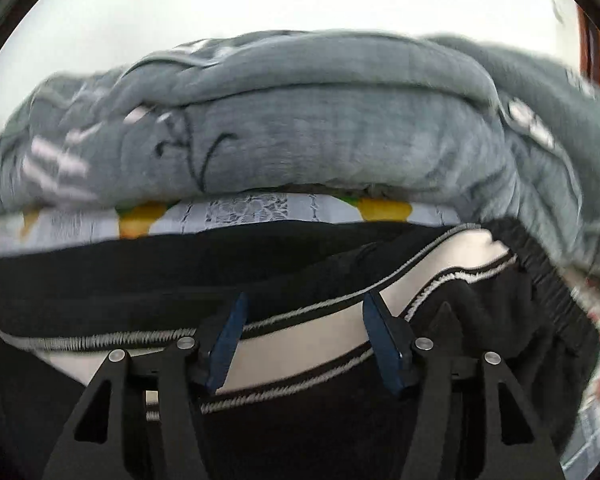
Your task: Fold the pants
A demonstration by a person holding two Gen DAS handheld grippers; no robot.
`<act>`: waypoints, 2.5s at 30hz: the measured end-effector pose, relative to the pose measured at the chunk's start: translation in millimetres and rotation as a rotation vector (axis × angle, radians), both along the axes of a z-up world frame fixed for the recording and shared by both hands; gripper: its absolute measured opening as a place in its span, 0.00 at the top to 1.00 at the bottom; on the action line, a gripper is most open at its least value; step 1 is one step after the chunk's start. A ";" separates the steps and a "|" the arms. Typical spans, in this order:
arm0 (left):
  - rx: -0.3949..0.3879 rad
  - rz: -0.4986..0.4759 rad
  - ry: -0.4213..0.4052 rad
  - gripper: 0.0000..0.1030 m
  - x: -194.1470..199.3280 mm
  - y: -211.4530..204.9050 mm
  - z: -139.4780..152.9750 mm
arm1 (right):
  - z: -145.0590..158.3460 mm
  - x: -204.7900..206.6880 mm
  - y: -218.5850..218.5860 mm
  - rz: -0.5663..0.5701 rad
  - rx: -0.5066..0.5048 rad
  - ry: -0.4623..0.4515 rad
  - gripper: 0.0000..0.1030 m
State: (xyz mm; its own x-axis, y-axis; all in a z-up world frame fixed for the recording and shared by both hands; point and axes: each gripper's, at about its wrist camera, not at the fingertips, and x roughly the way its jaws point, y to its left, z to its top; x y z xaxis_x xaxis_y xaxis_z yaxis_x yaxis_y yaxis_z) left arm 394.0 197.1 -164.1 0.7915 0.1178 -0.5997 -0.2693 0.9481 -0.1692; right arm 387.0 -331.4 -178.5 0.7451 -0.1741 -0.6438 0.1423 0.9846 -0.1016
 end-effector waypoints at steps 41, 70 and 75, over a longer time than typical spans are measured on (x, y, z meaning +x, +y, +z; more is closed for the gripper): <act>-0.116 0.012 -0.033 0.22 -60.4 24.5 5.6 | 5.6 -136.8 -17.1 -0.038 0.074 0.082 0.30; -0.445 0.125 0.182 0.79 -85.8 85.5 -41.2 | -11.7 -89.4 -87.5 -0.203 0.386 0.154 0.76; -0.605 0.113 0.165 0.88 -106.5 111.6 -48.6 | 4.9 -106.1 -94.2 -0.175 0.416 0.077 0.90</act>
State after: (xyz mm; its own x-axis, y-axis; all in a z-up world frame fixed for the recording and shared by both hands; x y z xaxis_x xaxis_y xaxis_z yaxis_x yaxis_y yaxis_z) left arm 287.5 308.7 -212.7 0.6853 -0.2026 -0.6995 -0.4306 0.6619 -0.6136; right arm 280.9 -425.5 -173.6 0.6749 -0.0081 -0.7379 0.3175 0.9058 0.2804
